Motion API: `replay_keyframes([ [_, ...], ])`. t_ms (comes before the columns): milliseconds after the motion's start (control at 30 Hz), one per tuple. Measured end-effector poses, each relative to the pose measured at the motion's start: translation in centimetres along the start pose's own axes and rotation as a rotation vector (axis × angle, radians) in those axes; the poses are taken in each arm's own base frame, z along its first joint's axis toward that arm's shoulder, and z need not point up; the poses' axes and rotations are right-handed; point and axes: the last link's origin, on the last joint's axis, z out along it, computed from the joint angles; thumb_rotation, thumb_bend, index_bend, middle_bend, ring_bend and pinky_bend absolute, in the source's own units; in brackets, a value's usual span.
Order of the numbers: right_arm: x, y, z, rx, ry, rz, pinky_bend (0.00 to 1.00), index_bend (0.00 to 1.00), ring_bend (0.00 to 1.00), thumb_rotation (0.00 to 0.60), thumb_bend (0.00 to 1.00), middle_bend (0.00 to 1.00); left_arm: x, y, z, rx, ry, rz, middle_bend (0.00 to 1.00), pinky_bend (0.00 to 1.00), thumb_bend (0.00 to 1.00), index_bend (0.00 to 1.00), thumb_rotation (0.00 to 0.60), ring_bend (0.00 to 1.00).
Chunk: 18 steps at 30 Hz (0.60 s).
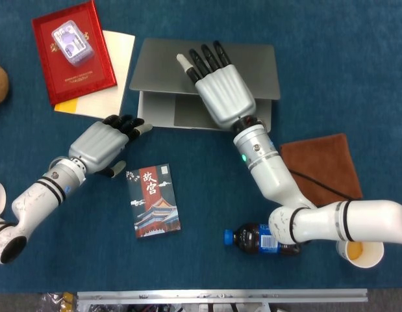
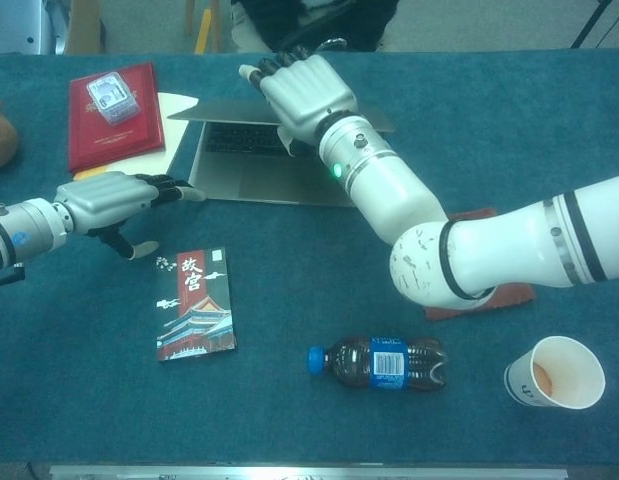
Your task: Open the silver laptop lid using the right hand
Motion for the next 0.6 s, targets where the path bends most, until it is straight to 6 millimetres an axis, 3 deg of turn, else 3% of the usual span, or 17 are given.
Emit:
replay_keyframes([
  [600,1.4,2.5,1.1,-0.067,0.038,0.007,0.0,0.0,0.0,0.6,0.48,0.09,0.0,0.0,0.0,0.006,-0.002,0.003,0.06,0.07,0.41,0.06,0.597,0.03],
])
